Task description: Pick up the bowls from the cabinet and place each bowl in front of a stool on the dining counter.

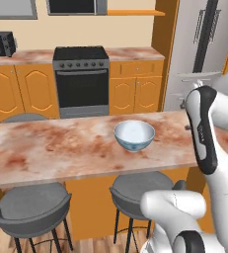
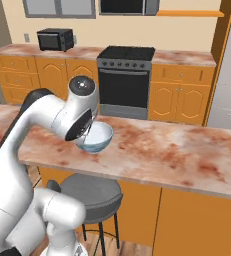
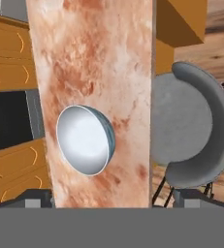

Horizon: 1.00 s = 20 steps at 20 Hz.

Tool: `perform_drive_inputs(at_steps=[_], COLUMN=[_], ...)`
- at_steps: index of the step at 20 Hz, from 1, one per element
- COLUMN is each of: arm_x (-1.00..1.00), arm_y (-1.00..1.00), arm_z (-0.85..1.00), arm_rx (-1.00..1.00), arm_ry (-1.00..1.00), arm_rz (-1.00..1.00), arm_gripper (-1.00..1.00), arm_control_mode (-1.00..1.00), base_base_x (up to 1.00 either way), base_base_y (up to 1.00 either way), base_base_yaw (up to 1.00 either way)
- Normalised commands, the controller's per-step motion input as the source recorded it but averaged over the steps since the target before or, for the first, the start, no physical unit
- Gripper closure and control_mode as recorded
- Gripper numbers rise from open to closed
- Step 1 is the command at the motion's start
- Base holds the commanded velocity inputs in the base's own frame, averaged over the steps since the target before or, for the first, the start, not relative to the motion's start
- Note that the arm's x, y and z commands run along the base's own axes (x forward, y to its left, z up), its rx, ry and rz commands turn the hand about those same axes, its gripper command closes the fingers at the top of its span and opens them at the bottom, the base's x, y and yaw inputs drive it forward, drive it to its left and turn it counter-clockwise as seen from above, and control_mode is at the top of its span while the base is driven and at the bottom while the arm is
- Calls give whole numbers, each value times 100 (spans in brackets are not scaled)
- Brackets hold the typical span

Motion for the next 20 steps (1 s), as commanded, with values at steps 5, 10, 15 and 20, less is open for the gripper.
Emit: perform_drive_inputs(at_steps=[5,10,15,20], arm_x=[-99,-100,-86,-30], arm_y=[-6,-24,-31,0], arm_z=[50,28,0,4], arm_rx=[-7,0,8,0], arm_ry=[0,-3,-7,-5], arm_rz=[-4,2,13,2], arm_gripper=[-100,-100,-100,-100], arm_control_mode=[-100,-100,-100,100], base_base_x=[0,0,0,-51], base_base_y=[0,0,0,-15], base_base_yaw=[0,0,0,-1])
